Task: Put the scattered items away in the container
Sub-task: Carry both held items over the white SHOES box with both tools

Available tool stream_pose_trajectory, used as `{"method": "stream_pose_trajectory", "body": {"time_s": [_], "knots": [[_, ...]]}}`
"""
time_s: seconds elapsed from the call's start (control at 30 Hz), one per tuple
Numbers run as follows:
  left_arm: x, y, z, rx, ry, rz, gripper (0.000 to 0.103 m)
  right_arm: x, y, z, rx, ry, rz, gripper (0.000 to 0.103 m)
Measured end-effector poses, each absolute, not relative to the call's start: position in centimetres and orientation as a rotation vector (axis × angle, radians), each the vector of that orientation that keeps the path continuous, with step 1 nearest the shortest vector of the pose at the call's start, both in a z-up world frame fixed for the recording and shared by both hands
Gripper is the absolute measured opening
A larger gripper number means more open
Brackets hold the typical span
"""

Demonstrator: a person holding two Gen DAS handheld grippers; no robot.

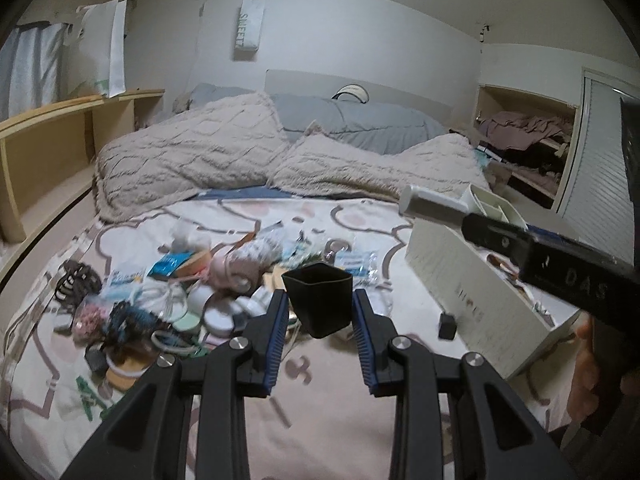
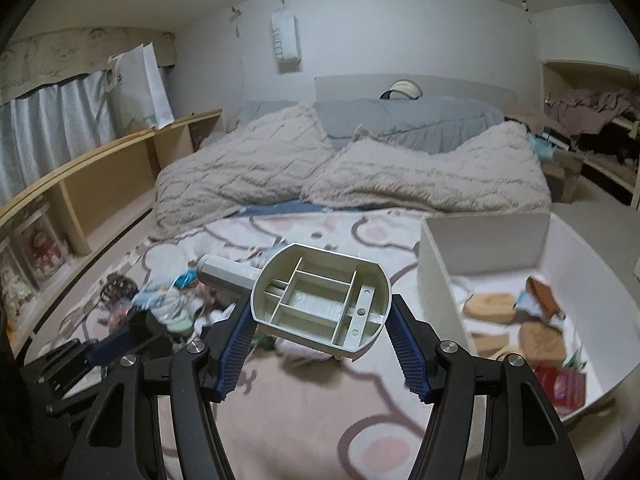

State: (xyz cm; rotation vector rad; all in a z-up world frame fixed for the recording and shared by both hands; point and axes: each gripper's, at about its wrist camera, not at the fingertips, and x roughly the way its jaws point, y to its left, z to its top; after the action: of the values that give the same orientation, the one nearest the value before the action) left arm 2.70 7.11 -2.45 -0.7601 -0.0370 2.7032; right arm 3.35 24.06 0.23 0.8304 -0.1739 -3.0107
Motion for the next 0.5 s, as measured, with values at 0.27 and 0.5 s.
{"method": "stream_pose_trajectory", "body": {"time_s": [0.27, 0.5], "knots": [[1.3, 9.9, -0.6, -0.705, -0.031, 2.666, 0.032, 1.7, 27.7, 2.4, 0.788, -0.267, -3.091, 0.066], [0.0, 12.9, -0.3, -0.702, -0.017, 2.605, 0.032, 1.3, 31.5, 2.0, 0.806, -0.361, -3.174, 0.066]]}}
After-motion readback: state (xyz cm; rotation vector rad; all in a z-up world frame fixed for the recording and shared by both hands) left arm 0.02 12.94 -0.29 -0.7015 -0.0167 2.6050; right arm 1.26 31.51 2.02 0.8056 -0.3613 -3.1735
